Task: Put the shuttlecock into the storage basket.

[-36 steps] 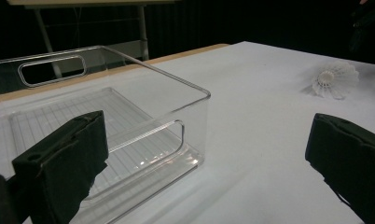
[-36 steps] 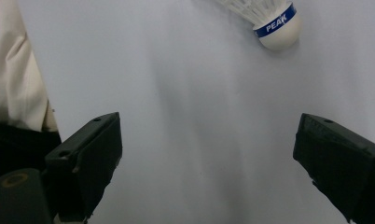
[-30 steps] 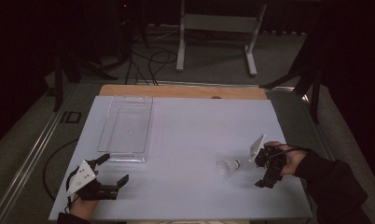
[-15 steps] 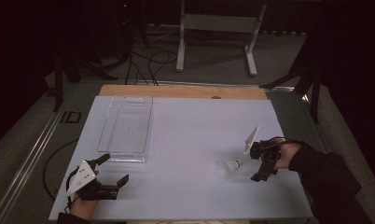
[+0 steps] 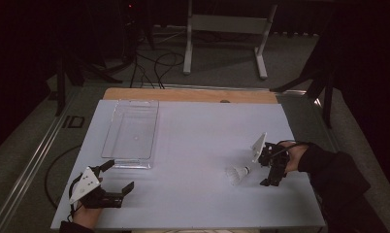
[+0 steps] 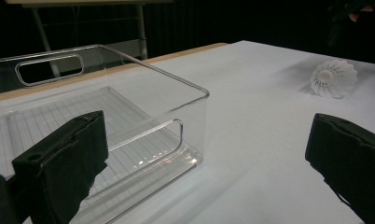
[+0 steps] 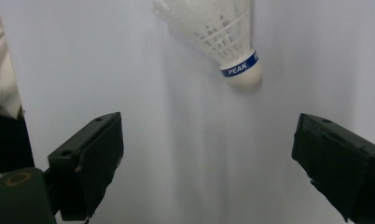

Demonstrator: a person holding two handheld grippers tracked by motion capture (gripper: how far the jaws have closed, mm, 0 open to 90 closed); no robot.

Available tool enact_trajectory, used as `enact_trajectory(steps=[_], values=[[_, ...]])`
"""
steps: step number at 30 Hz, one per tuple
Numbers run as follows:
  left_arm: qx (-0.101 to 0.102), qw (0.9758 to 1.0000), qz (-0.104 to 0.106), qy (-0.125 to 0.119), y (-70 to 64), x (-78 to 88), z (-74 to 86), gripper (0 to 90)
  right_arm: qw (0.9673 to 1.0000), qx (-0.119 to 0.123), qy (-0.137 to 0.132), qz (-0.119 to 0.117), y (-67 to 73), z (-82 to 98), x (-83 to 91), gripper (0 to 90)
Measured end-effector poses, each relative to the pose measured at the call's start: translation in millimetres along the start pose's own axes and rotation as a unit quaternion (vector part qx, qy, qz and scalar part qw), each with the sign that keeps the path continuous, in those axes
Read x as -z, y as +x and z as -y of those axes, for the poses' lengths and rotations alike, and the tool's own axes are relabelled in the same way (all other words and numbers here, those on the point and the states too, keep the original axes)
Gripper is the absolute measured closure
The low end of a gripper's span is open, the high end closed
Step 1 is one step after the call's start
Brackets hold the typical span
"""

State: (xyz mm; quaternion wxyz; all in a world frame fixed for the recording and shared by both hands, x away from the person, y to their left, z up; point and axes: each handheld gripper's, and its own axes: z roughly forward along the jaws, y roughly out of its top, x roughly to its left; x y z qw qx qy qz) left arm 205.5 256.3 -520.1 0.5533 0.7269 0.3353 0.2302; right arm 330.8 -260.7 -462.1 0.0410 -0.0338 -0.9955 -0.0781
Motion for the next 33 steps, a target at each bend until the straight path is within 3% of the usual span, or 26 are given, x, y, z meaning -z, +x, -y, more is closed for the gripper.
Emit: enact_trajectory(steps=[2,5,9,14,16,21,22,24,25,28,29,31,32,33], values=[[0.0,1.0,0.001,0.0,0.0,-0.2,0.1,0.0,0.9999,0.009,-0.004,0.003,-0.1,-0.5,-0.5,9.3],[0.0,1.0,0.001,0.0,0.0,-0.2,0.1,0.0,0.999,0.042,-0.014,0.01,-0.5,-1.5,-1.6,9.3],[0.001,1.0,0.001,0.0,0.1,-0.2,0.2,0.0,0.9962,0.082,-0.025,0.014,-1.7,-3.4,-3.9,10.3],[0.002,1.0,0.002,0.0,0.3,-0.3,0.4,0.0,0.9929,0.114,-0.028,0.019,-1.5,-7.1,-7.6,10.6],[0.003,1.0,0.002,-0.001,0.3,-0.3,0.4,0.0,0.9925,0.116,-0.031,0.021,-0.5,-7.4,-8.0,13.3],[0.003,1.0,0.004,-0.002,0.2,-0.4,0.5,0.0,0.9886,0.131,-0.065,0.034,1.0,-9.9,-9.0,14.9],[0.003,1.0,0.004,-0.002,0.2,-0.4,0.5,0.0,0.988,0.136,-0.068,0.027,1.8,-11.1,-9.0,18.1],[0.003,1.0,0.005,-0.002,0.3,-0.4,0.5,0.0,0.9883,0.132,-0.073,0.024,1.7,-12.4,-10.8,20.5],[0.003,1.0,0.005,-0.002,0.3,-0.4,0.5,0.0,0.9866,0.143,-0.073,0.026,1.9,-12.6,-11.9,24.8],[0.002,1.0,0.006,-0.001,0.4,-0.5,0.6,0.0,0.9856,0.148,-0.077,0.027,2.0,-12.6,-14.4,25.0],[0.002,1.0,0.006,-0.001,0.3,-0.5,0.6,0.0,0.9852,0.151,-0.078,0.026,1.0,-12.9,-15.3,30.2],[0.003,1.0,0.006,-0.001,0.4,-0.6,0.6,0.0,0.9826,0.161,-0.088,0.03,0.0,-12.1,-17.1,30.9],[0.002,1.0,0.006,-0.001,0.4,-0.6,0.7,0.0,0.984,0.154,-0.083,0.035,-1.7,-12.6,-19.1,32.1],[0.003,1.0,0.006,-0.001,0.4,-0.7,0.7,0.0,0.9834,0.158,-0.08,0.042,-2.3,-12.5,-20.2,35.0]])
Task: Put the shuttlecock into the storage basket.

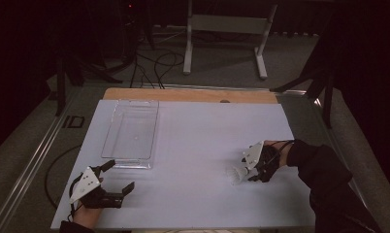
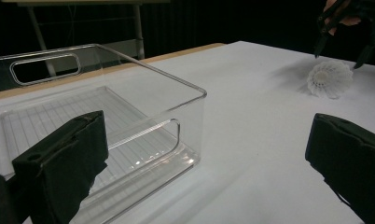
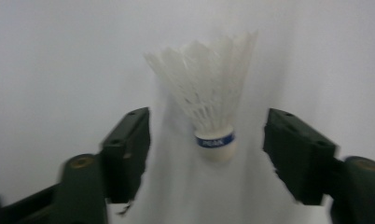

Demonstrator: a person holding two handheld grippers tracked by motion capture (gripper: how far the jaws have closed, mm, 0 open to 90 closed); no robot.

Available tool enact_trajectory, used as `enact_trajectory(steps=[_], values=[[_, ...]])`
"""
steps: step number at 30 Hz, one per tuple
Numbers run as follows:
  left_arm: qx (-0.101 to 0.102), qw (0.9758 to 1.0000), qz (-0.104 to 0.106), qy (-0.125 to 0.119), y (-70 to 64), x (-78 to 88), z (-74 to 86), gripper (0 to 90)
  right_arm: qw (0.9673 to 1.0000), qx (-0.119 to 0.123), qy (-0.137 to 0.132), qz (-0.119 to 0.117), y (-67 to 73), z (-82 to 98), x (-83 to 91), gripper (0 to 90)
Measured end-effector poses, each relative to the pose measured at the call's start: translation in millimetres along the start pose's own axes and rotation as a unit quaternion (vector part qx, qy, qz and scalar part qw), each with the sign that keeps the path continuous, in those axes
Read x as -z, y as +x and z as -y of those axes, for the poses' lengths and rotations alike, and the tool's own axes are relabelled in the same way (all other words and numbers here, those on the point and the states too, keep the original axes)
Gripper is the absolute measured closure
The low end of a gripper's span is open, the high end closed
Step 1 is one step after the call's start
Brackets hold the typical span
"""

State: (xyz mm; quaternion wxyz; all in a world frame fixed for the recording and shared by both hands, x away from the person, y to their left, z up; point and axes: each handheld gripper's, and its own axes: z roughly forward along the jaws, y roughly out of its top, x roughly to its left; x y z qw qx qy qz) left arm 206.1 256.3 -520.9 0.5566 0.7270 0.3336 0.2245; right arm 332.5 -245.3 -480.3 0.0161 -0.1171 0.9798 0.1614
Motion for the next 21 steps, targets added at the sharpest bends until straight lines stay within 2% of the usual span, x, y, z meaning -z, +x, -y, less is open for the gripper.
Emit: enact_trajectory(steps=[2,7,13,17,21], values=[[-0.001,1.0,-0.001,0.0,0.0,0.0,0.0,0.0,1.0,0.007,0.0,-0.002,-1.0,0.9,-3.1,34.5],[-0.001,1.0,0.001,0.0,0.0,-0.2,0.1,0.0,0.9995,0.027,0.013,0.007,-3.9,3.8,-9.1,45.3],[-0.002,1.0,0.002,0.001,0.0,-0.1,0.1,0.0,0.999,0.037,0.024,0.01,-7.8,6.3,-15.4,47.9],[-0.001,1.0,0.003,0.001,0.0,-0.4,0.2,0.0,0.9988,0.043,0.026,-0.001,-9.6,6.8,-19.5,52.5],[0.0,1.0,0.004,0.002,0.1,-0.7,0.3,0.0,0.9985,0.046,0.029,-0.008,-9.8,7.2,-22.9,53.2]])
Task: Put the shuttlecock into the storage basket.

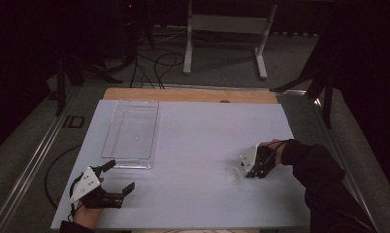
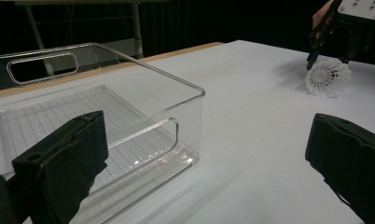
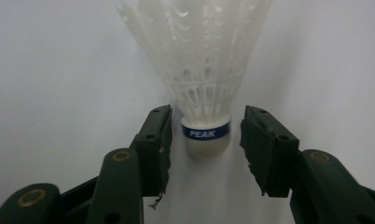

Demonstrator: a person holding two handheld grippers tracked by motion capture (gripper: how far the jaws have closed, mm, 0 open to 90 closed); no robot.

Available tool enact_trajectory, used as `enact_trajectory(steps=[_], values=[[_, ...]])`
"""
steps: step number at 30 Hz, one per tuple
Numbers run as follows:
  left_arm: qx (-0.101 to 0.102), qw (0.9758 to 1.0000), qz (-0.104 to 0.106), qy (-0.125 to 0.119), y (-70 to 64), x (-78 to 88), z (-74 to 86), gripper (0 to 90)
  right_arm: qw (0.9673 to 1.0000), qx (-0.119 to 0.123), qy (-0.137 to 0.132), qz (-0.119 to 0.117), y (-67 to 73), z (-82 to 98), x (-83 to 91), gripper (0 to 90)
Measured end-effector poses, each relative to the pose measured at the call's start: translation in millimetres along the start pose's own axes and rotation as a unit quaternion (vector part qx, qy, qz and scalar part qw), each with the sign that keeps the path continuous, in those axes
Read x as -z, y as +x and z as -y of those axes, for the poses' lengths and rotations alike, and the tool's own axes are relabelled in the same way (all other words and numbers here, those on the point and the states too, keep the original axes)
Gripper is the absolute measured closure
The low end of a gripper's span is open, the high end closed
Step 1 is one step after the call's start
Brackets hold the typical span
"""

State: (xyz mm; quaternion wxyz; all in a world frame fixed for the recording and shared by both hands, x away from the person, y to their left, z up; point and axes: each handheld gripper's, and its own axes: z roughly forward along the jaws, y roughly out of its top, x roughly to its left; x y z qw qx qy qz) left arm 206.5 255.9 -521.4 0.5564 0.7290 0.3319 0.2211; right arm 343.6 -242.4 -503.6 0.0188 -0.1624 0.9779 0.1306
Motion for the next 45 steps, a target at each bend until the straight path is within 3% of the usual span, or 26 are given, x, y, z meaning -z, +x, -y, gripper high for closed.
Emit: enact_trajectory(steps=[7,14,16,24,31,38,45], values=[[0.003,1.0,0.001,0.0,0.1,-0.3,0.3,0.0,0.9999,0.01,0.009,-0.008,-2.3,0.4,-5.4,60.2],[0.002,1.0,0.002,0.001,0.0,-0.5,0.3,0.0,0.9998,0.003,0.008,-0.018,-3.7,0.0,-5.8,65.3],[0.002,1.0,0.002,0.001,-0.1,-0.7,0.3,0.0,0.9995,-0.009,0.002,-0.031,-5.5,-0.6,-4.4,65.5],[0.002,1.0,0.003,0.004,0.0,-1.0,0.4,0.0,0.9984,-0.033,-0.003,-0.046,-7.9,-3.6,3.6,65.7],[0.003,1.0,0.003,0.003,0.0,-1.0,0.3,0.0,0.9974,-0.057,-0.017,-0.042,-10.4,-6.4,9.8,65.8],[0.003,1.0,0.005,0.004,-0.4,-1.4,0.5,0.0,0.9929,-0.097,-0.057,-0.038,-12.9,-11.0,21.4,66.0],[0.002,1.0,0.007,0.007,-0.8,-1.8,0.4,0.0,0.9881,-0.129,-0.069,-0.046,-13.3,-16.8,24.6,66.0]])
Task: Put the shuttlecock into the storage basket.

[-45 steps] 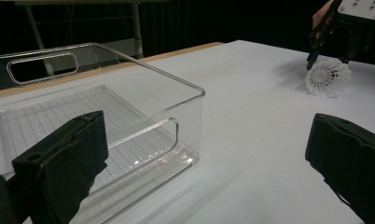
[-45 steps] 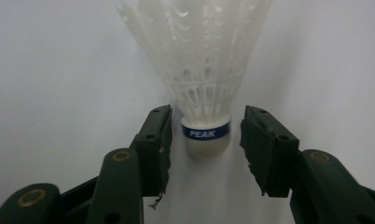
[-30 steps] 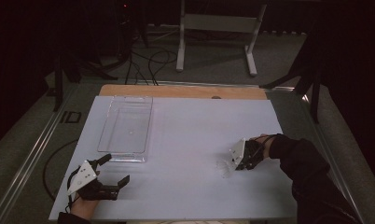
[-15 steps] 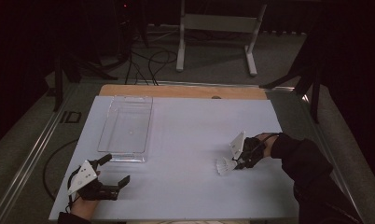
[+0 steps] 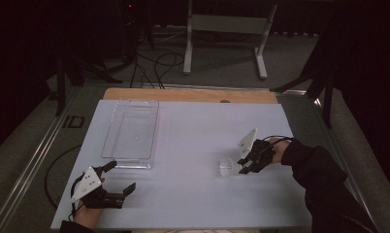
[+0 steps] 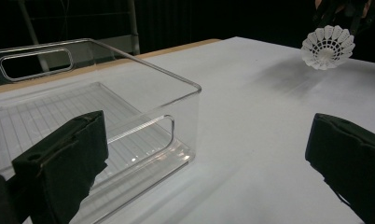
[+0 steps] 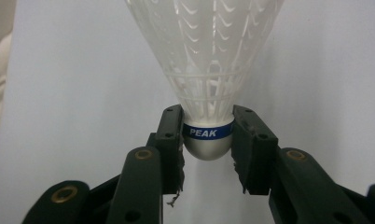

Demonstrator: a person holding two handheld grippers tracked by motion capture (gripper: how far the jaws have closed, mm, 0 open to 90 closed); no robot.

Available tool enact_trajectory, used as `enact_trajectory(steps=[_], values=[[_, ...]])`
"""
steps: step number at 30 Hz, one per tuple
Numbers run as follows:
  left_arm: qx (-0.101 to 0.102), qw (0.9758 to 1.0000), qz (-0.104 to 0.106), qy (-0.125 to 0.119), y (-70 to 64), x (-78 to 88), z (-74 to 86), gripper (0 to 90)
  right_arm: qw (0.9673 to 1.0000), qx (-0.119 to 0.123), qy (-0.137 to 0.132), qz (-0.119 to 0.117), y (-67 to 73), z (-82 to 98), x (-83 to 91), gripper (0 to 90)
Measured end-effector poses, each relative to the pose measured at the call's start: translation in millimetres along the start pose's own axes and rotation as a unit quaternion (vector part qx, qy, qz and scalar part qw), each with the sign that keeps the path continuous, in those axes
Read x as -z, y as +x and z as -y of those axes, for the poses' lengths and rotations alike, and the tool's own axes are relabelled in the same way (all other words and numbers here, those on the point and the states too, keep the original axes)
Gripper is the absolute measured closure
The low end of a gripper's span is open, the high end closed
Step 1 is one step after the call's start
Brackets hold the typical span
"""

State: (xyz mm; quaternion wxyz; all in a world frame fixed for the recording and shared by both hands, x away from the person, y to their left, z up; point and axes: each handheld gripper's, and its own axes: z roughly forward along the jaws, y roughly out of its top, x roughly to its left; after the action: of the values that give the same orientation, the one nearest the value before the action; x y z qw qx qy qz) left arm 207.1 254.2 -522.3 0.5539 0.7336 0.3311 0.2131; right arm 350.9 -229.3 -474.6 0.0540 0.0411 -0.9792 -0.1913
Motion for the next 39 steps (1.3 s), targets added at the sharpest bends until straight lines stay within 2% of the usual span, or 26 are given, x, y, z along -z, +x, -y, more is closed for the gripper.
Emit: enact_trajectory(steps=[2,7,10,13,19,22,27,32,36,39], values=[[0.0,1.0,0.0,0.0,0.0,0.0,0.0,0.0,1.0,-0.005,0.0,-0.003,-0.2,-1.0,-0.2,66.0],[0.0,1.0,0.0,0.002,-0.1,-0.4,0.0,0.0,0.9989,-0.046,-0.006,-0.011,-1.2,-8.2,-1.9,65.9],[-0.001,1.0,0.001,0.003,-0.1,-0.6,0.1,0.0,0.9984,-0.053,-0.011,-0.016,-1.8,-13.0,-3.3,66.0],[-0.002,1.0,0.003,0.004,-0.3,-0.8,0.0,0.0,0.9962,-0.078,-0.022,-0.033,-3.7,-18.2,-6.4,66.0],[-0.001,1.0,0.004,0.005,-0.4,-1.0,0.1,0.0,0.9954,-0.087,-0.01,-0.039,-5.2,-28.1,-15.6,65.9],[0.0,1.0,0.004,0.005,-0.4,-1.4,0.3,0.0,0.9954,-0.089,-0.01,-0.034,-4.3,-32.9,-18.3,66.0],[0.001,1.0,0.003,0.005,-0.3,-1.3,0.3,0.0,0.9924,-0.12,-0.008,-0.026,-3.9,-42.3,-20.0,65.9],[0.0,1.0,0.005,0.005,-0.5,-1.2,0.2,0.0,0.9909,-0.13,-0.025,-0.024,-1.6,-51.6,-20.0,65.9],[-0.002,1.0,0.006,0.007,-1.0,-1.8,0.3,0.0,0.9901,-0.138,-0.018,-0.012,0.0,-59.2,-20.9,65.9],[-0.001,1.0,0.005,0.008,-0.8,-1.8,0.3,0.0,0.9892,-0.146,-0.001,0.003,2.3,-66.0,-23.5,65.9]])
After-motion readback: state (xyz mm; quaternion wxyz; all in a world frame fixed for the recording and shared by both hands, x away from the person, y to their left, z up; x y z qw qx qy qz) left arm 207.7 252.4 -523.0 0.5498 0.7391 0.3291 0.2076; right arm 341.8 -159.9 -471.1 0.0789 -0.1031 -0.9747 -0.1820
